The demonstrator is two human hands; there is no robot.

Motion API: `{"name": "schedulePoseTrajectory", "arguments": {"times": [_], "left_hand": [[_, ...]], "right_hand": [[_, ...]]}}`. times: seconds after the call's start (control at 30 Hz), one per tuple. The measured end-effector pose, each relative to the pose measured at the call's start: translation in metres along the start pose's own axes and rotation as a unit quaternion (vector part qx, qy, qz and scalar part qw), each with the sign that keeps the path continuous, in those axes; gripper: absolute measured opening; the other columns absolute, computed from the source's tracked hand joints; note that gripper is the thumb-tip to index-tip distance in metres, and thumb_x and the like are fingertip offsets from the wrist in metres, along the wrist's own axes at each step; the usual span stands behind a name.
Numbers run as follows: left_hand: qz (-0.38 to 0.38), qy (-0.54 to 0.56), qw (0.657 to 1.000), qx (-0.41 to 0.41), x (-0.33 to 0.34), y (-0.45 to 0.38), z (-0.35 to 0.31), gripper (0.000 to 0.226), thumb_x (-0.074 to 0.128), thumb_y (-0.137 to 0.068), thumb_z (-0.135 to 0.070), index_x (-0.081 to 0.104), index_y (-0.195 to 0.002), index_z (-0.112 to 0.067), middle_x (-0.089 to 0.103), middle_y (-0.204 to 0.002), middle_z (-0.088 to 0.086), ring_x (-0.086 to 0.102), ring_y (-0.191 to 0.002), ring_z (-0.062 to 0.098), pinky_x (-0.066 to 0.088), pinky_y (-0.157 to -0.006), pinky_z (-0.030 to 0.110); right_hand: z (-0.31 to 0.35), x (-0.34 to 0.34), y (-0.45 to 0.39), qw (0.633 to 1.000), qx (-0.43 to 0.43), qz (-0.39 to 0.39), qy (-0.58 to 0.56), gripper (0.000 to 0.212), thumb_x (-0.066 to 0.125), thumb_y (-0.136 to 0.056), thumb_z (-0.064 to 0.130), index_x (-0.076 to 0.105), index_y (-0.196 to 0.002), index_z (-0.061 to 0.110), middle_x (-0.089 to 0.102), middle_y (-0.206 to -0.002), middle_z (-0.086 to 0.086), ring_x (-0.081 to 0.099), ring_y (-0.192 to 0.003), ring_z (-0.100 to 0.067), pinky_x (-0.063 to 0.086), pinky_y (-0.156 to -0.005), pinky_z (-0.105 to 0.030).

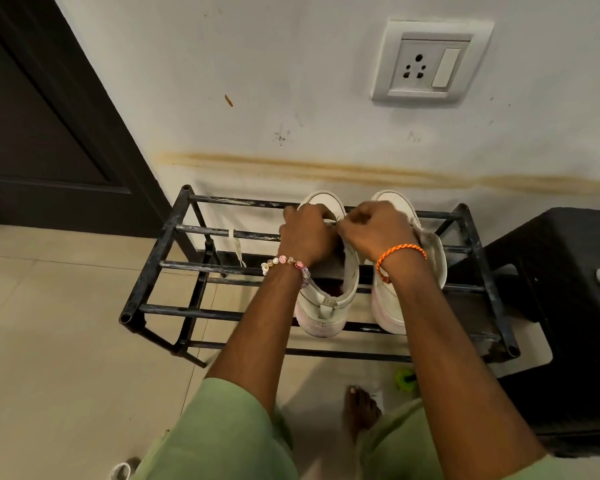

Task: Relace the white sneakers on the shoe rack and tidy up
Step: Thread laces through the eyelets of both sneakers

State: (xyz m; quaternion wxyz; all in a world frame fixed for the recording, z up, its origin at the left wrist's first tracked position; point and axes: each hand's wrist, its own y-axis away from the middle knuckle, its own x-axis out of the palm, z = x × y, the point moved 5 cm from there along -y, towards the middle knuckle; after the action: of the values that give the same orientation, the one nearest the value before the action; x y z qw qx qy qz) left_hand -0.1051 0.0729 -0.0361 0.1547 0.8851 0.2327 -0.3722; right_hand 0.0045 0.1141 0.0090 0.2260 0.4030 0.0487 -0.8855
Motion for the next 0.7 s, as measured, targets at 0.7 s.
{"name": "schedulePoseTrajectory", "arguments": {"times": [0.7], "left_hand": [[-0.047,0.217,0.974,-0.034,-0.024,-0.005,0.004,0.024,0.058,-0.078,-0.042,0.061,-0.101,-0.034,0.064,-0.091,-0.011,0.059,-0.091,0.015,0.045,-0.092,0.04]], "right_hand": [[-0.004,0.007,0.001,0.997,0.004,-0.004,0.073,0.017,0.063,-0.083,0.023,0.071,-0.097,0.017,0.068,-0.096,-0.01,0.06,-0.094,-0.027,0.042,-0.073,-0.026]]}}
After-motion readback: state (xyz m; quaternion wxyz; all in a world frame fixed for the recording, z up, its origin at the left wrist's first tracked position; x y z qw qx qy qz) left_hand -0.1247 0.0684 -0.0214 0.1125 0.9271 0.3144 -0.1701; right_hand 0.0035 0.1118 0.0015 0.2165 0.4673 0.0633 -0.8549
